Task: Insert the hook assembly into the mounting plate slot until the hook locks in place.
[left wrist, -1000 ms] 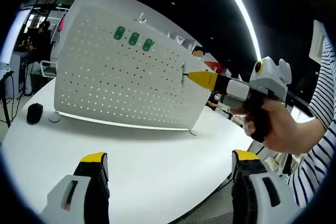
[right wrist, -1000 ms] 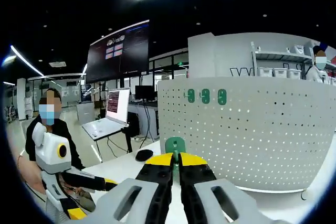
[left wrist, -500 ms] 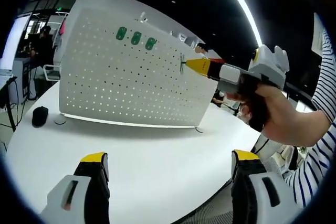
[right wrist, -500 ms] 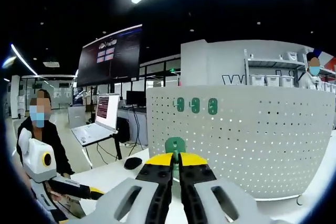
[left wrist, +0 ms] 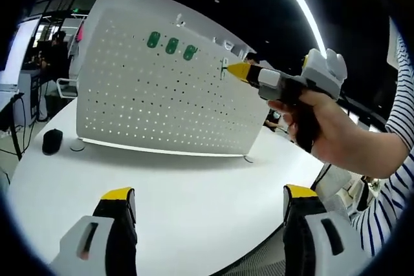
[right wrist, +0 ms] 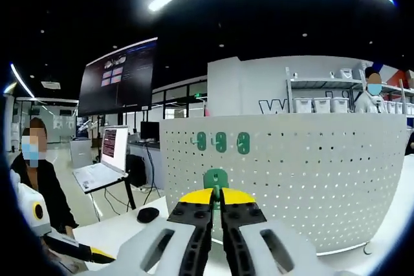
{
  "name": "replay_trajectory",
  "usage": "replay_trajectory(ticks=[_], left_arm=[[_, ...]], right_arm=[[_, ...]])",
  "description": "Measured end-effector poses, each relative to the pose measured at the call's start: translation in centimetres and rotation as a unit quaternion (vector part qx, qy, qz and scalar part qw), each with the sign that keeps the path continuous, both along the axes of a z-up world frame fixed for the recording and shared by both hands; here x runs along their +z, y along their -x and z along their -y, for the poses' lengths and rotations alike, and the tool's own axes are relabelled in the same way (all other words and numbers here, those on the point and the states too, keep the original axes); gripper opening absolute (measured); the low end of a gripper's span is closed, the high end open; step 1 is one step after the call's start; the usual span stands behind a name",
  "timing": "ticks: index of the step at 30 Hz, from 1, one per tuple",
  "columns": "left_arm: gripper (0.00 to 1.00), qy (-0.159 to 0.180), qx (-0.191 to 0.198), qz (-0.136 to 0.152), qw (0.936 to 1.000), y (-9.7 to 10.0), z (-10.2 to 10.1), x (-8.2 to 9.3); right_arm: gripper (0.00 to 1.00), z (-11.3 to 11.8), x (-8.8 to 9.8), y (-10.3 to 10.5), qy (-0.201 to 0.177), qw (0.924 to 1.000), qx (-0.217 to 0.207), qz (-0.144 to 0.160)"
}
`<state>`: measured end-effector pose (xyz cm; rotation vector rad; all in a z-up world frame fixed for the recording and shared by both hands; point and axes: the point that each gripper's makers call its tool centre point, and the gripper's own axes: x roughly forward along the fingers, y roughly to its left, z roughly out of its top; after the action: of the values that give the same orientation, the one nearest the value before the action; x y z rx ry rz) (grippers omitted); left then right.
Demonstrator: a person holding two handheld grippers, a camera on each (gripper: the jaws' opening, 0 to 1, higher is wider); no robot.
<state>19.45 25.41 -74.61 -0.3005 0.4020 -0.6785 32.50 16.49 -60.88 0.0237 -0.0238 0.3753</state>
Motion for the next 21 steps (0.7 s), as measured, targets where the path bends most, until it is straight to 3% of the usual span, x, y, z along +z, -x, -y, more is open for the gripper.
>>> replay_trajectory(ticks=[18,21], left_arm=[[0.94,0.005,0.01,-0.007,0.9999,-0.2,-0.3,-0.1],[0.92,0.005,0.007,-0.014,0.9999,-0.1,-0.3,-0.3]], right_arm=[[0.01,2.0,1.5,-4.4,-0.025,0.9979,-0.056,0.02],[0.0,2.2,1.7,-5.1,-0.004,0.9971,-0.069,0.031]])
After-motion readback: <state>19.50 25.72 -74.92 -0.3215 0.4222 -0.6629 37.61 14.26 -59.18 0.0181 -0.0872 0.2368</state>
